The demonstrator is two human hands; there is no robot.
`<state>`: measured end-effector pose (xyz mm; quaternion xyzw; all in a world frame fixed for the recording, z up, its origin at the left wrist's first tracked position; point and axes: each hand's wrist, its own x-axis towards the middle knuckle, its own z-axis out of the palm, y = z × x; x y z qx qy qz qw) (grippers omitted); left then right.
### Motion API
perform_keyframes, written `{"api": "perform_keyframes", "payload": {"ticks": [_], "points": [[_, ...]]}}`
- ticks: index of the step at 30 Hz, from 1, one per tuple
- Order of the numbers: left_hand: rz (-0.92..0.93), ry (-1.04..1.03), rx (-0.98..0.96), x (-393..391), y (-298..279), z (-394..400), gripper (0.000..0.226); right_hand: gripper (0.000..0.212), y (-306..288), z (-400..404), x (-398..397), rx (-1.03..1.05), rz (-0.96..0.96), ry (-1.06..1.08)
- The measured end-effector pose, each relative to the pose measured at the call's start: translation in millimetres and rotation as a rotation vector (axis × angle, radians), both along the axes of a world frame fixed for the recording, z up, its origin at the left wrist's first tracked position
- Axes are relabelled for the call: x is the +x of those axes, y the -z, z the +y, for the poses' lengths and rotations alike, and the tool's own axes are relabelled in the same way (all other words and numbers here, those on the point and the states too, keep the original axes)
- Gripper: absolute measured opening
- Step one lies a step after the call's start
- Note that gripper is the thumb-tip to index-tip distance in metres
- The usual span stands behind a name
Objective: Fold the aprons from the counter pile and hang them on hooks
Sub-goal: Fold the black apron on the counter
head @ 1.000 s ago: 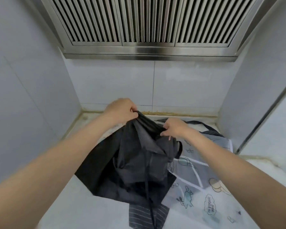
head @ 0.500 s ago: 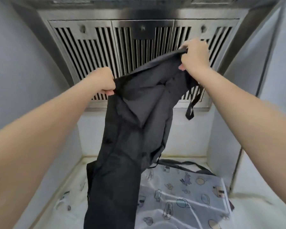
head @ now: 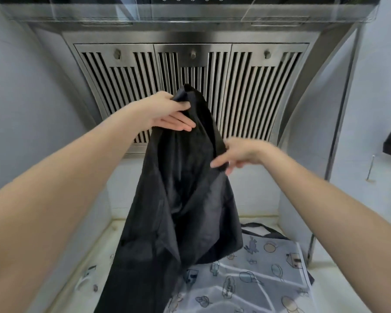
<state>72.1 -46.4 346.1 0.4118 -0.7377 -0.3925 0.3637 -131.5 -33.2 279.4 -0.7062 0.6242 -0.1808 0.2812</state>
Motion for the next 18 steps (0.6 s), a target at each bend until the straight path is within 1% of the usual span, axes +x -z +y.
{"api": "perform_keyframes", "payload": {"ticks": [2, 3, 4, 5, 6, 7, 8, 9, 10, 11, 12, 13, 14, 16, 17, 18], "points": [[0.037, 0.005, -0.052, 1, -6, 1, 0.020, 0.031, 31, -11, 0, 0.045, -0.069, 0.036], [0.045, -0.020, -0.084, -1, -8, 0, 0.021, 0.031, 38, -15, 0, 0.061, -0.116, 0.056], [0.045, -0.062, -0.120, -2, -8, -2, 0.023, 0.033, 38, -19, -4, 0.091, -0.111, 0.071], [0.040, -0.109, -0.150, -2, -7, -6, 0.026, 0.031, 31, -22, -12, 0.108, -0.055, 0.076], [0.041, -0.147, -0.161, 0, -6, -10, 0.029, 0.023, 19, -22, -23, 0.071, 0.047, 0.111], [0.051, -0.173, -0.156, 3, -3, -14, 0.033, 0.013, 3, -22, -35, -0.047, 0.144, 0.194], [0.071, -0.182, -0.135, 6, 0, -18, 0.037, 0.013, -15, -21, -49, -0.218, 0.191, 0.317], [0.088, -0.176, -0.113, 8, 3, -21, 0.041, 0.017, -34, -18, -62, -0.386, 0.154, 0.455], [0.096, -0.155, -0.092, 6, 5, -24, 0.043, 0.019, -53, -11, -72, -0.529, 0.035, 0.578], [0.088, -0.129, -0.074, 3, 7, -25, 0.042, 0.020, -69, -8, -80, -0.663, -0.113, 0.657], [0.078, -0.096, -0.062, -5, 7, -25, 0.041, 0.022, -86, -4, -83, -0.777, -0.262, 0.708], [0.065, -0.064, -0.057, -16, 6, -24, 0.040, 0.028, -100, -3, -84, -0.845, -0.405, 0.729], [0.035, -0.033, -0.055, -27, 3, -20, 0.039, 0.035, -111, -1, -83, -0.853, -0.545, 0.714], [-0.102, 0.065, -0.046, -48, 0, -9, 0.040, 0.044, -119, 11, -79, -0.708, -0.828, 0.693], [-0.179, 0.150, -0.031, -57, -1, -2, 0.038, 0.049, -118, 15, -84, -0.623, -0.876, 0.692], [-0.230, 0.247, -0.012, -62, -1, 3, 0.037, 0.052, -117, 14, -91, -0.579, -0.855, 0.702]]}}
